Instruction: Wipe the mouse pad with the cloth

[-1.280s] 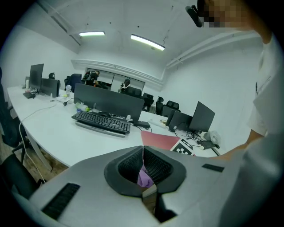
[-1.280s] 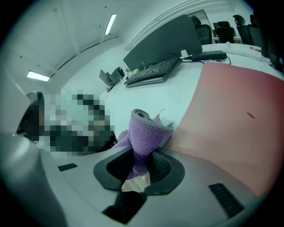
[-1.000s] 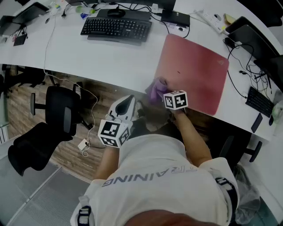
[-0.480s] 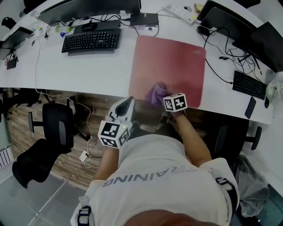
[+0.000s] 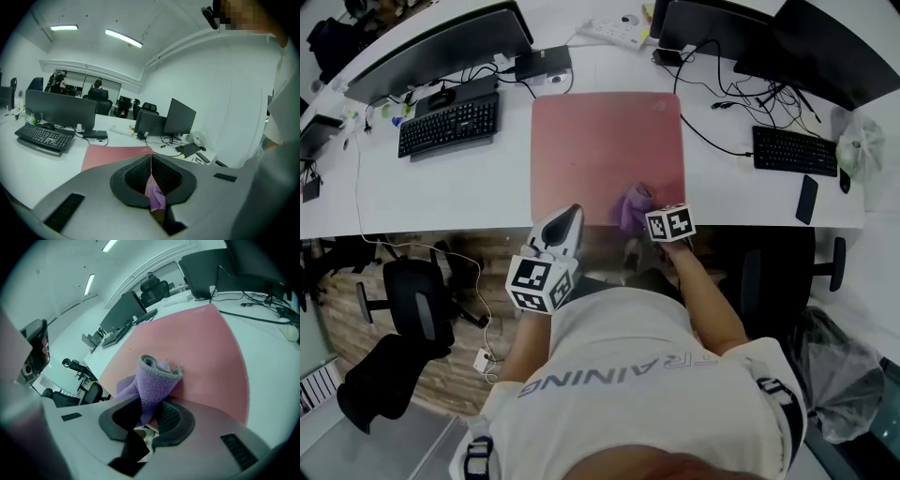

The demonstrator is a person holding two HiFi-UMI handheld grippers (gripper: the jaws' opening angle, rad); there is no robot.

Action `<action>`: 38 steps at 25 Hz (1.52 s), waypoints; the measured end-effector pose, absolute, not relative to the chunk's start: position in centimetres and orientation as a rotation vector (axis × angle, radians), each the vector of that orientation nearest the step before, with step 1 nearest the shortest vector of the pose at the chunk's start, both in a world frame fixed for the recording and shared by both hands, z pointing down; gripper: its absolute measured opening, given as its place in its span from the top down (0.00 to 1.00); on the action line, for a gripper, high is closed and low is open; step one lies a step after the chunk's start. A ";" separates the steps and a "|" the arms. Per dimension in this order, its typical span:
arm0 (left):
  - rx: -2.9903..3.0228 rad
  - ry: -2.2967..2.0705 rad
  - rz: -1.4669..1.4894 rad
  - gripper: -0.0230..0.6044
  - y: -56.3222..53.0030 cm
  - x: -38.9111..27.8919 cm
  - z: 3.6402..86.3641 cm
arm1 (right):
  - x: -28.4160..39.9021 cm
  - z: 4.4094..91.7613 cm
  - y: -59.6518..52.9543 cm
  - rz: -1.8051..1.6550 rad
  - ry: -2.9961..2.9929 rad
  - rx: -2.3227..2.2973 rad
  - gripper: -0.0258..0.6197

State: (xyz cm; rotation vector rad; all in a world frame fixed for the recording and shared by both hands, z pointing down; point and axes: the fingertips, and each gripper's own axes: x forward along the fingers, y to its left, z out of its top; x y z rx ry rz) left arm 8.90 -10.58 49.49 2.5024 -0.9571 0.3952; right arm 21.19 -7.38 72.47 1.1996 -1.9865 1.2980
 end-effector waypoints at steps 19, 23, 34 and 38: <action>2.619 -0.848 0.353 0.91 -10.3 18.6 46.8 | 36.4 72.3 -2.8 1.314 -1.865 1.399 0.82; 2.640 -0.847 0.350 0.91 -10.5 18.3 45.9 | 38.7 72.8 -1.8 1.321 -1.800 1.456 0.82; 2.706 -0.914 0.286 0.91 -14.4 13.3 41.9 | 37.7 61.9 -7.9 1.162 -1.943 1.797 0.82; 2.752 -0.985 0.237 0.91 -16.5 10.2 39.2 | 35.0 54.2 -11.7 0.872 -2.060 1.895 0.82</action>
